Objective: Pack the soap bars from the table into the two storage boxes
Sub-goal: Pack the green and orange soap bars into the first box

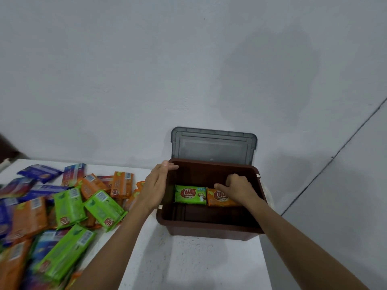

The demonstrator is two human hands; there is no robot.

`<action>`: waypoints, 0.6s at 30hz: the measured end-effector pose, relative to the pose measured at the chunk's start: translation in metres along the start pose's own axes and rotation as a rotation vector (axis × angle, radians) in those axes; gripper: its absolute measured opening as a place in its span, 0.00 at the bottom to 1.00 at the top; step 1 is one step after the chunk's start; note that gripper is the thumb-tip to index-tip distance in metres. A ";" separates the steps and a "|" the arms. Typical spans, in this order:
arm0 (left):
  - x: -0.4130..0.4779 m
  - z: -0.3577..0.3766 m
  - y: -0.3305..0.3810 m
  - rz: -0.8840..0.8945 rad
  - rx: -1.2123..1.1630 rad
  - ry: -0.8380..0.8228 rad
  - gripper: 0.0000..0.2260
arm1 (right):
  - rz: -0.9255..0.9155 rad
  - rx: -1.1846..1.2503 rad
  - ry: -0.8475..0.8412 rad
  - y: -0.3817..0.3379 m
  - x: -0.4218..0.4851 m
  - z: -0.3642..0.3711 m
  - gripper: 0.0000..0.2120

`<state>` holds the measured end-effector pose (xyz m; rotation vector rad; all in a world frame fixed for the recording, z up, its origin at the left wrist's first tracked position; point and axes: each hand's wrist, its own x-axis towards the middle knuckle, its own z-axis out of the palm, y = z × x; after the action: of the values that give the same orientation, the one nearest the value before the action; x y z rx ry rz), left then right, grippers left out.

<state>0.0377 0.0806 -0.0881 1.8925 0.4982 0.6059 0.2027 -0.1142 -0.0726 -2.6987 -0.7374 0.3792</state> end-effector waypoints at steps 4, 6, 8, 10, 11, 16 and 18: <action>-0.010 -0.040 -0.009 -0.051 -0.034 0.063 0.31 | -0.133 0.147 0.043 -0.032 -0.019 -0.014 0.22; -0.018 -0.066 -0.017 -0.093 -0.045 0.087 0.31 | -0.191 0.228 0.039 -0.058 -0.032 -0.018 0.21; -0.024 -0.090 -0.025 -0.115 -0.060 0.097 0.30 | -0.241 0.255 0.033 -0.087 -0.044 -0.018 0.20; -0.030 -0.115 -0.036 -0.121 -0.026 0.090 0.28 | -0.288 0.257 0.031 -0.117 -0.053 -0.011 0.19; -0.033 -0.127 -0.044 -0.120 0.012 0.073 0.27 | -0.317 0.249 0.030 -0.132 -0.056 -0.006 0.18; -0.036 -0.174 -0.078 -0.021 0.381 -0.051 0.23 | -0.415 0.176 -0.075 -0.194 -0.058 0.026 0.20; -0.033 -0.184 -0.087 -0.011 0.560 -0.138 0.16 | -0.412 0.129 -0.113 -0.215 -0.050 0.038 0.21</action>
<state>-0.1069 0.2248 -0.1135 2.4370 0.6332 0.3413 0.0529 0.0430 -0.0197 -2.3420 -1.2252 0.4575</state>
